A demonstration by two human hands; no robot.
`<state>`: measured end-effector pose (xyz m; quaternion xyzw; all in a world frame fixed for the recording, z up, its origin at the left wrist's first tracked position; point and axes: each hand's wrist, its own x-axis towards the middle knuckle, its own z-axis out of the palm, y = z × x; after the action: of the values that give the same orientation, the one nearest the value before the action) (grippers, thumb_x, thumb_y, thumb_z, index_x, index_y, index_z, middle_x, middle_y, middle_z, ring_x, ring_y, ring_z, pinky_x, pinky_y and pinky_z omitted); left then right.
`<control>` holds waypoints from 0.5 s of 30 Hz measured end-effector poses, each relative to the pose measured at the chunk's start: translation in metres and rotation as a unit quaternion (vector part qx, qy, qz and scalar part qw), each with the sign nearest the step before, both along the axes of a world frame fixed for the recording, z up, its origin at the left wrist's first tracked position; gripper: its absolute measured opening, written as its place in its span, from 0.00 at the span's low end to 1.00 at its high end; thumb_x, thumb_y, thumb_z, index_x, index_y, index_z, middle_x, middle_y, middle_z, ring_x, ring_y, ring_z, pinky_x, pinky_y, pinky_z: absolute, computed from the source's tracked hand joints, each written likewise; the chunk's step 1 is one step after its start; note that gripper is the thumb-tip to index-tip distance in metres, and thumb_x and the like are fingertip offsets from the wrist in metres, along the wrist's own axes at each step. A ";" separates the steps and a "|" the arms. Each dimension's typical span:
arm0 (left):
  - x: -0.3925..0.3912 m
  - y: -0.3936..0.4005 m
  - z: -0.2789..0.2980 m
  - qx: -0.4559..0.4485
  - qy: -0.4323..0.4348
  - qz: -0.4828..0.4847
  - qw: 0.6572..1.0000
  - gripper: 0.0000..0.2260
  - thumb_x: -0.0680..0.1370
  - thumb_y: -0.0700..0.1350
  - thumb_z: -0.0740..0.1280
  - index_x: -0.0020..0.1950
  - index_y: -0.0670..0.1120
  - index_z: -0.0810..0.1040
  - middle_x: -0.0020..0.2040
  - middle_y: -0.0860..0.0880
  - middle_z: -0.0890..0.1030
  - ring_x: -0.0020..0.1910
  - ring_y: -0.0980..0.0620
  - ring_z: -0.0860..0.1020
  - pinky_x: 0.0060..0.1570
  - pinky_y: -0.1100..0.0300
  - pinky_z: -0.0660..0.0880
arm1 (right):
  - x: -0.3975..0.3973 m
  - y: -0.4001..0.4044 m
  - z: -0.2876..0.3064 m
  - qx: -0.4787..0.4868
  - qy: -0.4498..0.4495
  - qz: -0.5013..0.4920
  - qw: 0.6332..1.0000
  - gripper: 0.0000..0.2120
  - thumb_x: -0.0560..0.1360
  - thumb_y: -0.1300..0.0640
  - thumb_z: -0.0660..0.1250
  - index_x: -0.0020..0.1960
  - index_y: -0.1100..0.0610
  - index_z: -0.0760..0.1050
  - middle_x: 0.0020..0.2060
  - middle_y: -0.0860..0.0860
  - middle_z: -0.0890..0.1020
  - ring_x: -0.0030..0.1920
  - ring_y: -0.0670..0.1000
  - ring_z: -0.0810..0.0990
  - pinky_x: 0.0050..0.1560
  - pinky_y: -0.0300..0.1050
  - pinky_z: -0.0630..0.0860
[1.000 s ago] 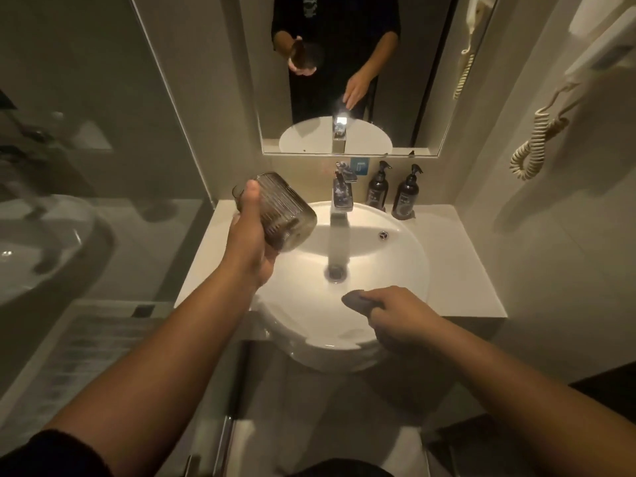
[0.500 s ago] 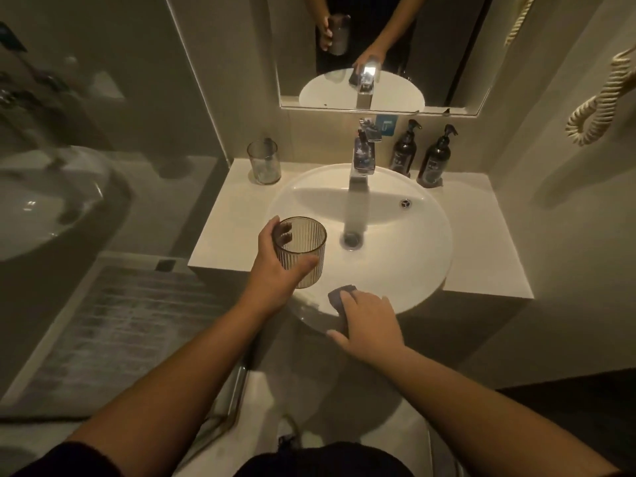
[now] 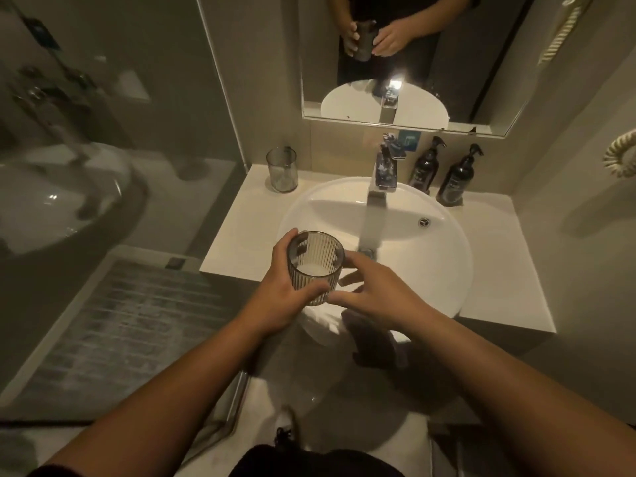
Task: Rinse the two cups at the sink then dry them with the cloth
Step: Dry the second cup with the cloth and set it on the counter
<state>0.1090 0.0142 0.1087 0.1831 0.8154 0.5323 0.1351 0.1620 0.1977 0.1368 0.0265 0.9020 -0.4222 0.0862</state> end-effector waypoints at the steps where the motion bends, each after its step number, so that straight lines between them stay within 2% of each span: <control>1: -0.006 0.000 0.005 -0.003 0.006 -0.010 1.000 0.41 0.73 0.52 0.74 0.73 0.62 0.48 0.77 0.53 0.61 0.74 0.56 0.63 0.65 0.75 0.62 | -0.011 -0.001 0.004 -0.005 0.013 -0.001 1.000 0.33 0.68 0.42 0.74 0.70 0.44 0.65 0.64 0.42 0.75 0.51 0.41 0.77 0.51 0.38 0.78; 3: -0.024 -0.002 0.012 -0.021 0.017 -0.030 0.999 0.39 0.72 0.59 0.69 0.73 0.62 0.46 0.78 0.54 0.58 0.75 0.58 0.59 0.64 0.78 0.58 | -0.032 -0.002 0.010 -0.002 0.037 -0.013 0.999 0.32 0.68 0.42 0.74 0.69 0.45 0.67 0.62 0.41 0.76 0.49 0.41 0.77 0.51 0.40 0.78; 7: -0.076 -0.009 0.019 -0.063 0.021 -0.077 0.995 0.39 0.76 0.62 0.64 0.77 0.61 0.41 0.82 0.54 0.53 0.75 0.62 0.55 0.73 0.64 0.57 | -0.081 -0.002 0.011 0.012 0.074 -0.035 0.997 0.33 0.68 0.47 0.76 0.70 0.48 0.67 0.62 0.45 0.77 0.54 0.44 0.78 0.56 0.47 0.79; 9: -0.112 -0.011 0.018 -0.084 0.019 -0.095 0.992 0.40 0.78 0.62 0.64 0.81 0.57 0.42 0.82 0.54 0.55 0.78 0.57 0.57 0.76 0.56 0.58 | -0.109 0.000 0.009 0.012 0.081 -0.044 0.996 0.35 0.68 0.49 0.76 0.71 0.49 0.65 0.62 0.46 0.77 0.55 0.46 0.78 0.56 0.47 0.79; 12: -0.174 -0.005 0.011 -0.106 0.026 -0.106 0.988 0.39 0.79 0.56 0.67 0.82 0.54 0.46 0.81 0.51 0.60 0.79 0.50 0.62 0.77 0.48 0.62 | -0.157 0.007 0.003 0.012 0.100 -0.074 0.992 0.36 0.68 0.53 0.77 0.71 0.48 0.65 0.61 0.45 0.77 0.55 0.45 0.78 0.55 0.45 0.78; 15: -0.230 0.010 0.001 -0.100 0.038 -0.101 0.989 0.37 0.78 0.52 0.70 0.82 0.53 0.53 0.78 0.50 0.67 0.74 0.48 0.69 0.71 0.54 0.68 | -0.209 0.017 -0.007 0.025 0.106 -0.099 0.989 0.33 0.68 0.55 0.77 0.69 0.48 0.67 0.60 0.45 0.77 0.54 0.44 0.77 0.53 0.44 0.78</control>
<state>-0.1206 0.0247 0.1101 0.2703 0.8461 0.4247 0.1753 -0.0465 0.2145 0.1296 0.0725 0.9092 -0.4066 -0.0530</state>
